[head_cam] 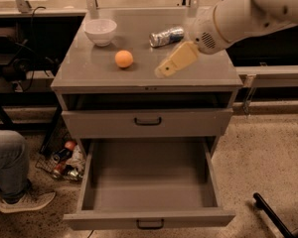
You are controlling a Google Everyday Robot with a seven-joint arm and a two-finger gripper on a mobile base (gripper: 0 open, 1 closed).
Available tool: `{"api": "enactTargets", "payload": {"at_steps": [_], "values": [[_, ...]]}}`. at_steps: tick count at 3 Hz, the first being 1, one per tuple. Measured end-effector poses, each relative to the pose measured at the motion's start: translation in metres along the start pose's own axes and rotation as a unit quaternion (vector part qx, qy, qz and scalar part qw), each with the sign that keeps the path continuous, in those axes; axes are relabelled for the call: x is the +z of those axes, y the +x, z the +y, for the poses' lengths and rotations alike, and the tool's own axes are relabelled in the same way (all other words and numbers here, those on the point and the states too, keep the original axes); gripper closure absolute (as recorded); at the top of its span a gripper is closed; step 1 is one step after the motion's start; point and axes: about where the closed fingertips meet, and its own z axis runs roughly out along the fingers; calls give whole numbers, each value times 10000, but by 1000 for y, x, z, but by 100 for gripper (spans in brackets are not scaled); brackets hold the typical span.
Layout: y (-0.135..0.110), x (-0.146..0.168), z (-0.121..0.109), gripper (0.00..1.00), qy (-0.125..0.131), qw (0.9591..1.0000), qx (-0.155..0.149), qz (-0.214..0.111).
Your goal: Place orange into middle drawer
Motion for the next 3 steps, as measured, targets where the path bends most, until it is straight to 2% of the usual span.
{"api": "enactTargets", "payload": {"at_steps": [1, 2, 3], "values": [[-34, 79, -7, 0, -56, 9990, -13, -451], [-51, 139, -15, 0, 75, 9972, 236, -709], [-56, 170, -20, 0, 78, 9957, 416, -819]]}}
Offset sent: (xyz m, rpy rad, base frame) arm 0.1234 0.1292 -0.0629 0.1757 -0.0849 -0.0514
